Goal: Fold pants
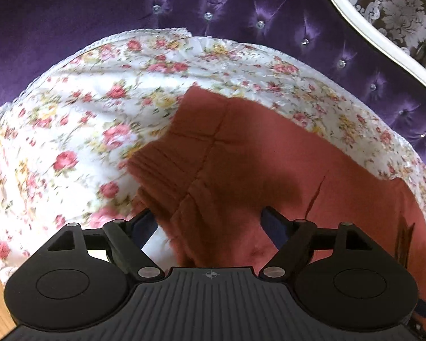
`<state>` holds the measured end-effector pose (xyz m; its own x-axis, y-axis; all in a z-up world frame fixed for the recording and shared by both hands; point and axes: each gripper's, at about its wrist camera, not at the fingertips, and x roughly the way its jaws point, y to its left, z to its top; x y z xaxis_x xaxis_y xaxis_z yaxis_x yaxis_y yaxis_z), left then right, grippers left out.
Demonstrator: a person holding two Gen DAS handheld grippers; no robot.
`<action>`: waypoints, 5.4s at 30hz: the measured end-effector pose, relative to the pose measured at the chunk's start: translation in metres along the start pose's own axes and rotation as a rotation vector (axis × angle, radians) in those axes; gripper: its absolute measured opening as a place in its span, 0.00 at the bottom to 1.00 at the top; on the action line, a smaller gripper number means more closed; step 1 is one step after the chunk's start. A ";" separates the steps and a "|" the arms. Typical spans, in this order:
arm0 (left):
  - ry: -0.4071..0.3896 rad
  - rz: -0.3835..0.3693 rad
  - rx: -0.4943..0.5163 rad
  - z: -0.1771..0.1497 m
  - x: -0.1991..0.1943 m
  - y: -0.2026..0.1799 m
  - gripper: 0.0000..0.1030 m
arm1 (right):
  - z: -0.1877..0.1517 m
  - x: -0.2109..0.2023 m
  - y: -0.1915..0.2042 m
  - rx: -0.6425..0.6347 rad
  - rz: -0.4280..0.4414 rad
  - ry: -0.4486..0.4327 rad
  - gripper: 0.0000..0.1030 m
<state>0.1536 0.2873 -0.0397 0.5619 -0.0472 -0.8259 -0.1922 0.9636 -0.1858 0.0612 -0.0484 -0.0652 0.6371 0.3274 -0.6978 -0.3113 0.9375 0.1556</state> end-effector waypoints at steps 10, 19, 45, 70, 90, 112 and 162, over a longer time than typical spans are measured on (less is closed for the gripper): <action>-0.062 0.016 0.073 0.003 -0.009 -0.028 0.29 | -0.001 0.000 -0.001 0.003 0.008 -0.004 0.50; -0.168 -0.011 0.160 0.007 -0.063 -0.056 0.28 | -0.001 -0.001 0.000 0.016 0.002 -0.013 0.50; -0.101 -0.122 0.765 -0.135 -0.051 -0.307 0.30 | -0.060 -0.077 -0.128 0.315 -0.139 0.009 0.47; -0.210 -0.380 0.767 -0.150 -0.114 -0.306 0.49 | -0.066 -0.073 -0.130 0.269 -0.110 -0.012 0.48; -0.004 -0.076 0.541 -0.121 -0.014 -0.232 0.50 | -0.062 -0.090 -0.153 0.338 -0.062 0.026 0.50; -0.034 -0.125 0.537 -0.124 -0.011 -0.225 0.53 | -0.032 -0.045 -0.149 0.539 0.161 -0.043 0.59; 0.003 0.004 0.502 -0.110 0.007 -0.228 0.77 | -0.085 -0.108 -0.111 0.265 -0.223 -0.045 0.47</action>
<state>0.1132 0.0382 -0.0616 0.5597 -0.0428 -0.8276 0.2168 0.9715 0.0964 -0.0327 -0.1975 -0.0666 0.7009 0.1102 -0.7047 0.0294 0.9827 0.1829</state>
